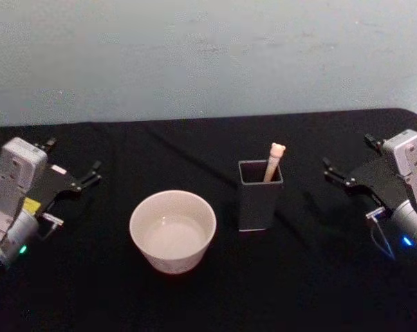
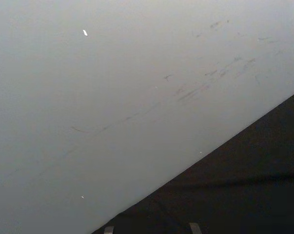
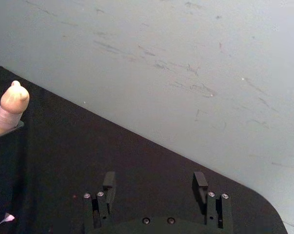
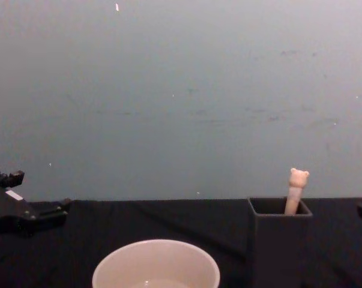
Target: Pick up the stirring spoon with one hand, stir inside the cup, then place it back in its original position.
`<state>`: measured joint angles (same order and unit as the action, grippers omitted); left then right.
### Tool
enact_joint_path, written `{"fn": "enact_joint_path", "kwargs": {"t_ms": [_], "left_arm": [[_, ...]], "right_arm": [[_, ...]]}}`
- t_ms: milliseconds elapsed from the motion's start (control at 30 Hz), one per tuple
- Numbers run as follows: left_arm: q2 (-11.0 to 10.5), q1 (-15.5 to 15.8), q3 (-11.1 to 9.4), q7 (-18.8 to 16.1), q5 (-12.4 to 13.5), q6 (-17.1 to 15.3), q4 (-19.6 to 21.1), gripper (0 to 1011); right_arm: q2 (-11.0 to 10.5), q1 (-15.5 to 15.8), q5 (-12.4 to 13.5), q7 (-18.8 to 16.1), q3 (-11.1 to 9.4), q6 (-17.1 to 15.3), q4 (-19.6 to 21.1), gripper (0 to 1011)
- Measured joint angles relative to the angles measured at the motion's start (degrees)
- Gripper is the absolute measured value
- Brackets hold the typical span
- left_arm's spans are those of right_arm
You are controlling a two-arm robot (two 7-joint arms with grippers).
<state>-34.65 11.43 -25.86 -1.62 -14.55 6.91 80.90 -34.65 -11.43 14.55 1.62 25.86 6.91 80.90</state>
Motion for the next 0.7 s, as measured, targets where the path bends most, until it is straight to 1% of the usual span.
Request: {"fn": "enact_joint_path", "kwargs": {"t_ms": [167,300,333,467,500,600,633,700], "left_arm": [[0.0,0.0,0.0,0.0,0.0,0.0,0.0,1001],[0.0,0.0,0.0,0.0,0.0,0.0,0.0,1001],[0.0,0.0,0.0,0.0,0.0,0.0,0.0,1001],[0.0,0.0,0.0,0.0,0.0,0.0,0.0,1001],[0.0,0.0,0.0,0.0,0.0,0.0,0.0,1001],[0.0,0.0,0.0,0.0,0.0,0.0,0.0,1001],[0.0,0.0,0.0,0.0,0.0,0.0,0.0,1001],[0.0,0.0,0.0,0.0,0.0,0.0,0.0,1001]], "right_arm": [[0.1,0.0,0.0,-0.1,-0.1,0.0,0.0,1002],[0.6,0.1,0.2,-1.2,-1.3,0.8,-0.2,1002],[0.6,0.1,0.2,-1.2,-1.3,0.8,-0.2,1002],[0.8,0.8,2.3,-3.4,-2.9,1.2,0.5,1002],[0.6,1.1,3.3,-4.3,-3.5,1.2,1.0,1002],[0.2,1.8,4.9,-6.0,-4.3,1.2,1.8,1002],[-0.1,2.3,6.2,-7.4,-4.9,1.1,2.5,1002],[-0.5,2.9,7.7,-9.0,-5.7,0.9,3.3,1002]]}}
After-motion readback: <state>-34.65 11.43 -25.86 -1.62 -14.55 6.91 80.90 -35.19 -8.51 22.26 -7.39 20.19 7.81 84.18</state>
